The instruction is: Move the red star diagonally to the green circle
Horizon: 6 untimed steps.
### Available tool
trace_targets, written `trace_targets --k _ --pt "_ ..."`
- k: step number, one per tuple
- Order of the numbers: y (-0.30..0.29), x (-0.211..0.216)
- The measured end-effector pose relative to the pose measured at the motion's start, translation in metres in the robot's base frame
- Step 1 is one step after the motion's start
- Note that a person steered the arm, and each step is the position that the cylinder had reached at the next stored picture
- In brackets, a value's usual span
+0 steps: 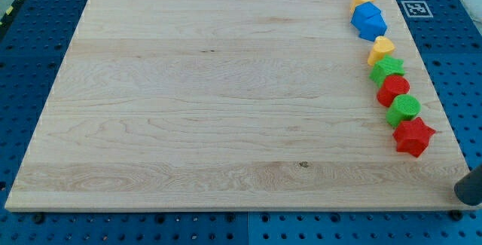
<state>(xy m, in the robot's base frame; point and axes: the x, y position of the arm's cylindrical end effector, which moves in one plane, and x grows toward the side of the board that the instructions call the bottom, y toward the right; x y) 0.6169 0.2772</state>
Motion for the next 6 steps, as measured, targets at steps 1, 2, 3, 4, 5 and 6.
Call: trace_targets --k 1,2,3,4,5,6 --pt "0.0 0.0" --pt "0.014 -0.018" --pt "0.018 -0.07" --pt "-0.028 -0.083" --pt "-0.077 -0.083" --pt "-0.107 -0.083"
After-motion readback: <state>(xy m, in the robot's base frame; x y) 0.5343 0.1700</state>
